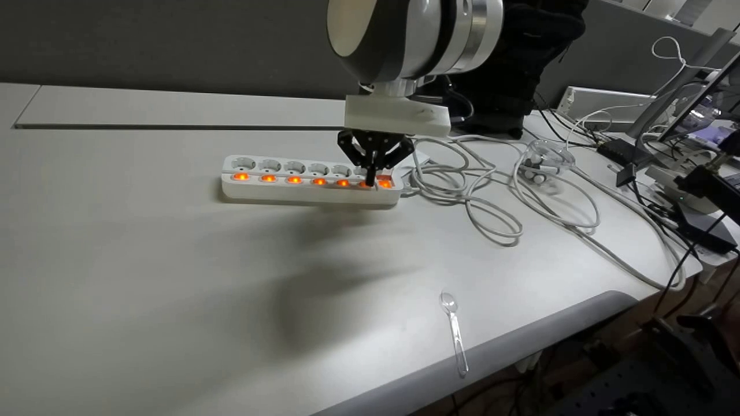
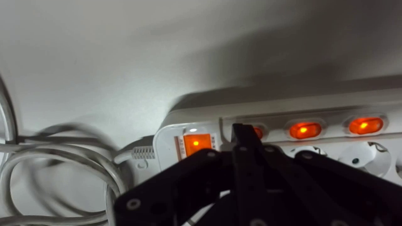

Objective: Turn off the second switch from the right side of the adapter

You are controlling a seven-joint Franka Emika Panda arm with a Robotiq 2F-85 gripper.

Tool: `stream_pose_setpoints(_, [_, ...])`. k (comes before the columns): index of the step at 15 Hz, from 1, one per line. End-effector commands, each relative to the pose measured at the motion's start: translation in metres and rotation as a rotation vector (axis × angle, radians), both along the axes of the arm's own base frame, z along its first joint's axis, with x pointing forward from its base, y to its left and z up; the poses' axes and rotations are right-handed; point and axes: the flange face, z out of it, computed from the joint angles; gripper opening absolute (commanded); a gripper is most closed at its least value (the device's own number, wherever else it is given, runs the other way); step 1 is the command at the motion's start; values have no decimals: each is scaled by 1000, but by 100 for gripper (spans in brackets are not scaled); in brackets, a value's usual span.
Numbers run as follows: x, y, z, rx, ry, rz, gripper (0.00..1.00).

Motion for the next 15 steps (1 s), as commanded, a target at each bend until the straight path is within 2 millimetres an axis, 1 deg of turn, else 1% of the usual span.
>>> stream_pose_setpoints(1, [9,0,-6,2,1,-41,0])
stream_pose_setpoints(4, [9,-2,-11,2,13,-52,0])
stream_pose_setpoints(11, [1,0,-41,-5,43,-122,0])
stream_pose_setpoints(15, [-2,-2,-40,25,50,-194,0])
